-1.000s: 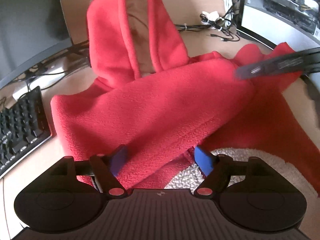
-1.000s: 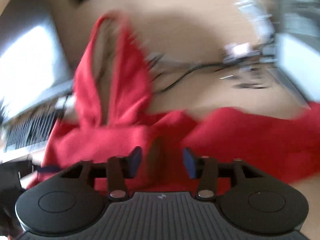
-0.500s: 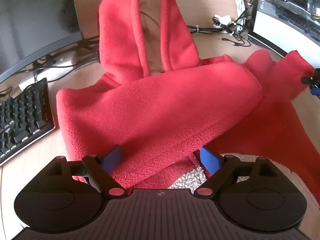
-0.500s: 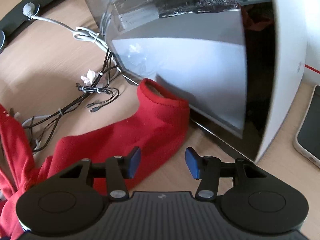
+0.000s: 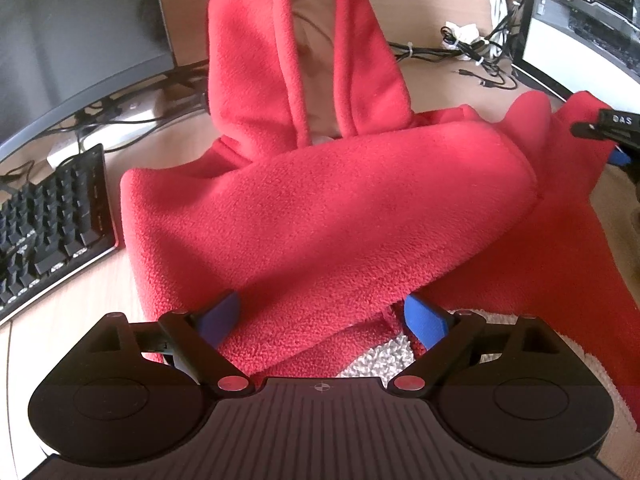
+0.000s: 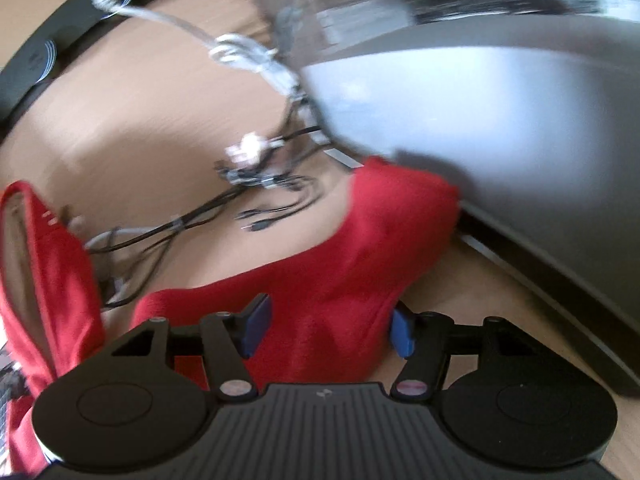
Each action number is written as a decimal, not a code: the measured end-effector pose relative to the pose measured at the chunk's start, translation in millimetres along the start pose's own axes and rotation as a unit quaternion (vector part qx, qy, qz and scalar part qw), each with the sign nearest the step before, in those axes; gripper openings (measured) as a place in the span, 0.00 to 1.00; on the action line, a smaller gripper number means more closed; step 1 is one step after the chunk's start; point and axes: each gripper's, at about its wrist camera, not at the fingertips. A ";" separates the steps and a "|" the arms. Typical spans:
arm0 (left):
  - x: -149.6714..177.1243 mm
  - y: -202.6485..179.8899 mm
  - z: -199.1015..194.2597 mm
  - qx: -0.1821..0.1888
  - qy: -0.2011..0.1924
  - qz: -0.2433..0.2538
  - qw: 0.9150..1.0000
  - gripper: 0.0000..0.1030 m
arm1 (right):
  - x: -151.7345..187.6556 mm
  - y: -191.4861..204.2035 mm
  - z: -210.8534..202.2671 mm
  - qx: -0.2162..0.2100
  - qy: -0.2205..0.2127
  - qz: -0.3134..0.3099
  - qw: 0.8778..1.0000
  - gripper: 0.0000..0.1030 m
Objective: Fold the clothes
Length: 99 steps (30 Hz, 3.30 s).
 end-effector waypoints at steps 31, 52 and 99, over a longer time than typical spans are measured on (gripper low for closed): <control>62.5 100.0 -69.1 0.067 -0.076 -0.172 0.980 0.92 | 113.4 244.2 -76.9 -0.247 0.103 -0.316 0.910 0.34; 15.0 47.4 -31.7 0.104 -0.040 -0.112 0.988 0.92 | -7.6 -7.8 -20.7 0.088 -0.026 0.036 0.995 0.55; 20.3 106.4 -21.7 0.168 -0.059 -0.247 0.952 0.92 | 52.5 141.2 -94.3 -0.144 0.061 -0.199 0.967 0.82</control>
Point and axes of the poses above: each gripper's, at about its wrist camera, not at the fingertips, and z roughly the way its jaws point, y to its left, x to its underside, and after that the axes turned 7 degrees about z, right-handed
